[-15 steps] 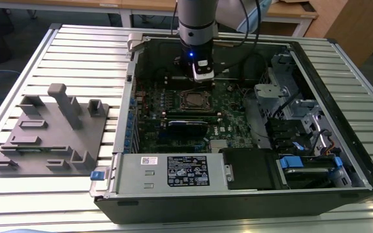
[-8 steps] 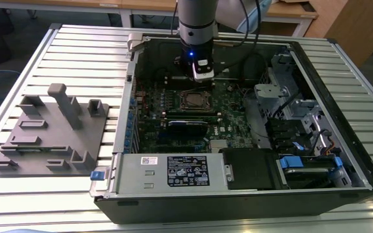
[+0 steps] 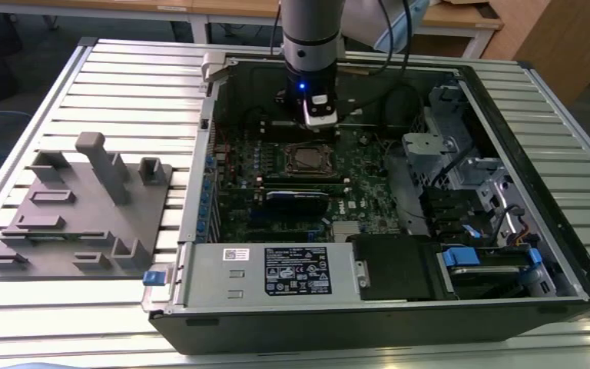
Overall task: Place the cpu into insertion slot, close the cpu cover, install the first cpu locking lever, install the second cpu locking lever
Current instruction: 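Install the first cpu locking lever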
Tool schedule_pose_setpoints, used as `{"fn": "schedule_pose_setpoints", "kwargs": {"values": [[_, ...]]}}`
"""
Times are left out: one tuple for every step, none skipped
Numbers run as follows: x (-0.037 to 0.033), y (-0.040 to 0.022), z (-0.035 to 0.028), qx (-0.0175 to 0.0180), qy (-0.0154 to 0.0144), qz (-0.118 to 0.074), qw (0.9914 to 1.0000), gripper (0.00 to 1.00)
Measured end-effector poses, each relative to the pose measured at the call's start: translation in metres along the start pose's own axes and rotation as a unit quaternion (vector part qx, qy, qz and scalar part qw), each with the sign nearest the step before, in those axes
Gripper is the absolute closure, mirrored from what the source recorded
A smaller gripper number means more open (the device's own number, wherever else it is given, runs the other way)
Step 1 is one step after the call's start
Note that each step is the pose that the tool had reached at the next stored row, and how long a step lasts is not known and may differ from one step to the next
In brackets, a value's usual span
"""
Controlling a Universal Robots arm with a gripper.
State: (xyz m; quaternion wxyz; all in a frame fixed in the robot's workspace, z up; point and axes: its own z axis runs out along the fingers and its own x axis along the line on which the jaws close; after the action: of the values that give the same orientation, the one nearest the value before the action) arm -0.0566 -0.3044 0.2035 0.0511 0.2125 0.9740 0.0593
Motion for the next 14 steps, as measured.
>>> {"fn": "schedule_pose_setpoints", "kwargs": {"values": [[0.0000,0.0000,0.0002,0.0010,-0.0007,0.003,1.00000,0.90],[0.0000,-0.0001,0.0004,0.0019,-0.0014,0.005,0.99998,0.90],[0.0000,-0.0001,0.0005,0.0027,-0.0020,0.007,0.99997,0.90],[0.0000,-0.0001,0.0007,0.0033,-0.0025,0.010,0.99995,0.90],[0.0001,-0.0001,0.0008,0.0038,-0.0030,0.012,0.99992,0.90],[0.0001,-0.0002,0.0009,0.0041,-0.0032,0.013,0.99990,0.90],[0.0002,-0.0001,0.0011,0.0043,-0.0035,0.014,0.99988,0.90],[0.0003,0.0001,0.0012,0.0045,-0.0037,0.015,0.99987,0.90],[0.0004,0.0003,0.0013,0.0048,-0.0038,0.016,0.99986,0.90],[0.0005,0.0006,0.0014,0.0051,-0.0040,0.016,0.99985,0.90],[0.0006,0.0009,0.0015,0.0054,-0.0042,0.016,0.99984,0.90],[0.0007,0.0011,0.0016,0.0058,-0.0045,0.017,0.99983,0.90],[0.0008,0.0011,0.0018,0.0063,-0.0048,0.017,0.99982,0.90],[0.0008,0.0012,0.0020,0.0070,-0.0052,0.017,0.99981,0.90]]}}
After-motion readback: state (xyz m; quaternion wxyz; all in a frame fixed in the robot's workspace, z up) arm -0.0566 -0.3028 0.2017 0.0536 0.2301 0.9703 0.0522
